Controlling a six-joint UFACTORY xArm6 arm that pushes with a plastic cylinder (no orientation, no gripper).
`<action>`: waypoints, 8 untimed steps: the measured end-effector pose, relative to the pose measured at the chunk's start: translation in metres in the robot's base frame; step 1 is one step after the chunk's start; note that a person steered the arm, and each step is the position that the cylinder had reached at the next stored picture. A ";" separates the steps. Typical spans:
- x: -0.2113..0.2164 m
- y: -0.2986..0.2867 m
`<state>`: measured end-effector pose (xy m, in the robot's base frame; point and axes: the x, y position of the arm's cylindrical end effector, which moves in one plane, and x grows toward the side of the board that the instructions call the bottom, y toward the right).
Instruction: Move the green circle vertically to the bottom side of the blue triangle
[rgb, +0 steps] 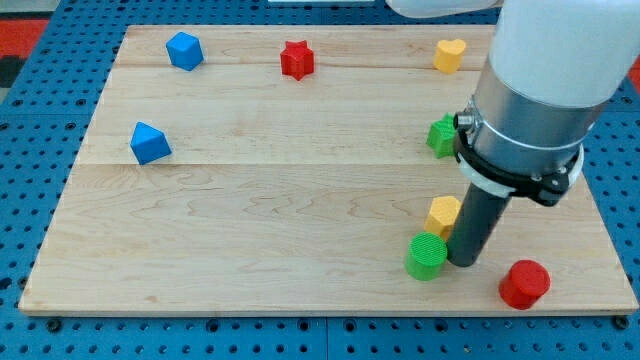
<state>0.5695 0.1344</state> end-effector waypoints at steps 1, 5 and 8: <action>0.010 -0.034; -0.057 -0.164; -0.042 -0.136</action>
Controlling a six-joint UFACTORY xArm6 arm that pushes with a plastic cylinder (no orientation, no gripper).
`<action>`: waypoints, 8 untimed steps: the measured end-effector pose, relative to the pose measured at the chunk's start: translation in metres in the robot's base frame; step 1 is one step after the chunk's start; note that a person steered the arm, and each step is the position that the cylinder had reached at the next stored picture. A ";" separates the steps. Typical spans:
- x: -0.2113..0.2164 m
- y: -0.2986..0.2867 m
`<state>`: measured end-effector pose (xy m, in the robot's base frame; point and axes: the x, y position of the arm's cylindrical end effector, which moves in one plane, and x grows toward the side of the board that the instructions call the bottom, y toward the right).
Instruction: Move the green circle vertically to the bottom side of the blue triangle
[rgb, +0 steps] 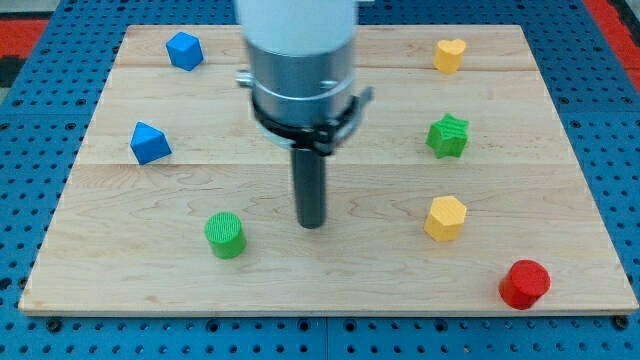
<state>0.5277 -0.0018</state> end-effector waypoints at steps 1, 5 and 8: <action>0.022 -0.043; -0.025 0.085; -0.001 0.129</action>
